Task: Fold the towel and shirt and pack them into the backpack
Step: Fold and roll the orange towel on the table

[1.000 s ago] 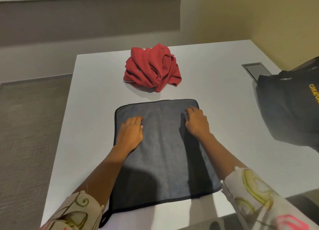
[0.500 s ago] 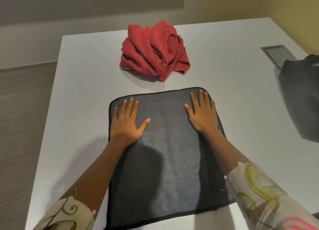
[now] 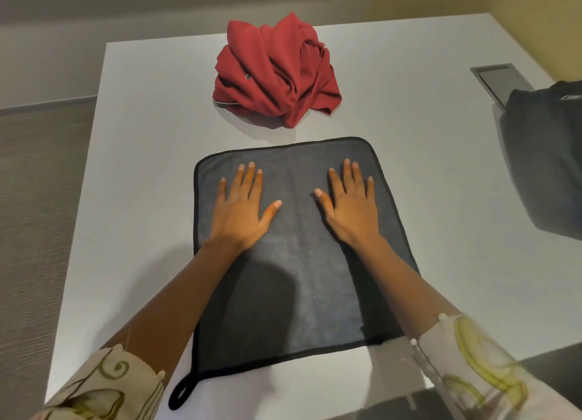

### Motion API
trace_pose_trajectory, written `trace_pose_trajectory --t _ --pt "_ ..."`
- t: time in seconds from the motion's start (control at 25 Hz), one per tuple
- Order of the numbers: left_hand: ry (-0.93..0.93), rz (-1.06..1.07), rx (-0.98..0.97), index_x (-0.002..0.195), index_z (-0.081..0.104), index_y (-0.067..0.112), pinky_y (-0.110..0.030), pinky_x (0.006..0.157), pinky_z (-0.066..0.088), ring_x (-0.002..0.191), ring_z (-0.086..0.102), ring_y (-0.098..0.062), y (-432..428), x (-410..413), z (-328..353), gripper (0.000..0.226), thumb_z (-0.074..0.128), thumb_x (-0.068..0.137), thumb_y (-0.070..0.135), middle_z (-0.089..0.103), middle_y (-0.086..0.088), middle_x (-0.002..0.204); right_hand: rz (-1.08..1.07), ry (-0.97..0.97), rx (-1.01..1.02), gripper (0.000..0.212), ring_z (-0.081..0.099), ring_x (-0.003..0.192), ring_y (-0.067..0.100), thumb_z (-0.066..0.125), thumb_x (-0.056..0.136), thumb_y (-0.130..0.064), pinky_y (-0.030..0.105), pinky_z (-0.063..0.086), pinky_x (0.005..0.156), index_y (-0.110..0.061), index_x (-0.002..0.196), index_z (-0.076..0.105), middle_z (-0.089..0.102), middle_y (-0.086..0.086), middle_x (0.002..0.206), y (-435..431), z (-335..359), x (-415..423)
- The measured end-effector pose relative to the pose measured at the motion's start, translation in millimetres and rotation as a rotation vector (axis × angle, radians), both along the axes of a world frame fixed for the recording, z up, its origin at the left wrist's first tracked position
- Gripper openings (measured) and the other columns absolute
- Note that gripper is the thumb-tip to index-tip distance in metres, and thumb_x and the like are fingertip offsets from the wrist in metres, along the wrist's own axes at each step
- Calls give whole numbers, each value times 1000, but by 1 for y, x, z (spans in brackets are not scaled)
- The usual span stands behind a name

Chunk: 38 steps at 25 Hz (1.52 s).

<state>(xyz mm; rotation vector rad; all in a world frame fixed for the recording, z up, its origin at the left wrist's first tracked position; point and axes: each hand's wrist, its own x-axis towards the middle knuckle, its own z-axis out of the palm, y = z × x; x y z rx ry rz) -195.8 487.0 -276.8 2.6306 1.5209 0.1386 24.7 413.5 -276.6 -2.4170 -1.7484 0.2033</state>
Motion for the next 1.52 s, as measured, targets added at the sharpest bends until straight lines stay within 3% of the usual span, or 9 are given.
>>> trace_pose_trajectory --t 0.2,0.32,0.52,0.68,0.88,0.96,1.16,1.36,1.52 --pt "1 -70 -50 156 12 16 -50 121 4 151 1 -21 -33 12 -8 83 8 91 67 6 -6 164 100 -2 -5 71 0 151 23 17 97 -62 50 2 121 -21 155 18 6 10 164 -33 -5 -11" --pt "-89 -78 16 153 28 13 -51 120 13 149 16 -23 -38 9 -4 73 24 96 60 22 -9 161 229 44 92 68 12 150 26 25 97 -57 50 12 119 -17 152 31 18 12 161 -48 3 -13" --pt "-350 -385 117 109 65 13 -43 104 37 114 57 -26 -85 6 8 34 56 90 39 61 -5 122 632 82 255 36 51 116 29 53 95 -41 43 41 93 -11 114 61 54 10 128 -88 21 -13" --pt "-437 -491 48 82 61 14 -39 82 40 83 54 -25 -129 -2 23 21 67 80 34 57 -2 94 793 114 226 28 48 91 22 56 93 -41 35 36 80 -14 96 60 55 6 107 -120 34 -15" --pt "-353 -745 -22 79 63 15 -36 76 38 75 50 -23 -162 -26 25 41 62 83 57 59 -3 88 1038 41 38 45 46 91 22 52 89 -59 36 37 80 -17 103 61 53 6 106 -158 32 -6" --pt "-275 -775 -63 85 65 18 -34 77 39 78 51 -20 -167 -30 22 41 62 81 58 60 -1 90 1032 27 17 44 47 92 22 55 87 -57 36 39 80 -17 105 60 54 6 106 -165 27 -2" --pt "-253 -736 -18 79 63 15 -33 68 38 69 49 -21 -169 -26 24 14 60 69 25 58 -1 79 996 48 78 20 49 84 21 61 82 -30 33 38 72 -14 93 65 59 5 95 -166 25 -9" --pt "-363 -576 81 68 58 12 -35 55 36 56 47 -23 -170 -17 20 12 50 78 12 51 -3 64 746 359 -80 7 51 69 11 57 86 -20 30 46 66 -16 90 61 57 -10 79 -155 41 -12" --pt "-235 -358 0 68 53 19 -30 55 39 56 48 -15 -172 -14 24 40 47 90 52 50 5 62 527 590 -204 9 56 60 10 54 94 -14 23 43 59 -17 92 62 62 -10 72 -136 46 -11"
